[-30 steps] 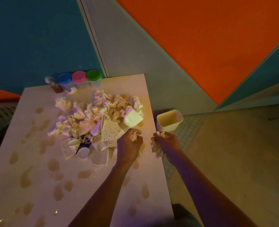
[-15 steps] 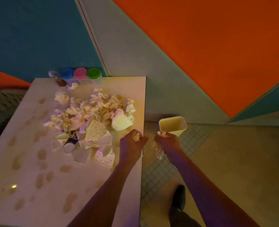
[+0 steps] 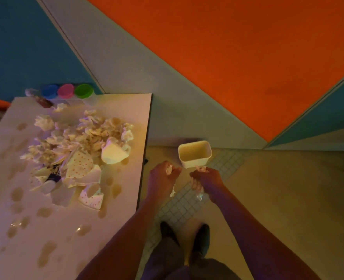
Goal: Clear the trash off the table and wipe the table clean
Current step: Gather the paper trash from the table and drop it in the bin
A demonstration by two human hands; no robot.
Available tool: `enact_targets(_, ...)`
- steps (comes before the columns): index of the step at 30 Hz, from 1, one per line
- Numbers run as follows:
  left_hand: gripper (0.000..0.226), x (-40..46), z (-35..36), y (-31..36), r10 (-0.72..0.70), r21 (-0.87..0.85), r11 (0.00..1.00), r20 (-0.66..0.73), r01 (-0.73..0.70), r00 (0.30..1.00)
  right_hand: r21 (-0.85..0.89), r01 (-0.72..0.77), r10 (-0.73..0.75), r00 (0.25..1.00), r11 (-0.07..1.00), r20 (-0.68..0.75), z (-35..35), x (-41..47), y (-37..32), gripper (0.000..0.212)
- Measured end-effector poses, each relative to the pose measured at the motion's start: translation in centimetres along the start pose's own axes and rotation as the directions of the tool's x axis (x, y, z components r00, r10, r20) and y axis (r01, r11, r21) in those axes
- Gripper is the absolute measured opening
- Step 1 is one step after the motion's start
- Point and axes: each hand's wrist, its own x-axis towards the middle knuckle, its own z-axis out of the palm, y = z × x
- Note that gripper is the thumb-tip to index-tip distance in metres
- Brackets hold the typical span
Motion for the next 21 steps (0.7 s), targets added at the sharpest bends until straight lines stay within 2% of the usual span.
enact_targets(7, 0.020, 4.6, 3.2, 1.2, 0.040, 0.051, 0.998, 0.101, -0.045, 0.994, 0.005, -0.030, 0.030, 0.999, 1.000, -0.036, -1.9, 4.1, -1.6, 0.010)
enact_targets(13, 0.034, 11.4, 5.6, 1.0, 0.013, 0.071, 0.997, 0.170, -0.025, 0.985, 0.008, -0.098, 0.098, 0.991, 0.995, -0.091, -1.8, 9.6, -3.3, 0.012)
enact_targets(18, 0.045, 16.6, 7.9, 0.2, -0.039, 0.070, 0.997, 0.248, 0.022, 0.968, -0.011, -0.160, 0.157, 0.976, 0.987, -0.149, -1.7, 15.3, -4.1, 0.026)
enact_targets(21, 0.043, 19.4, 9.7, -0.5, -0.071, 0.075, 0.996, 0.290, 0.051, 0.954, -0.055, -0.186, 0.173, 0.968, 0.981, -0.182, -1.3, 18.7, -4.0, 0.019)
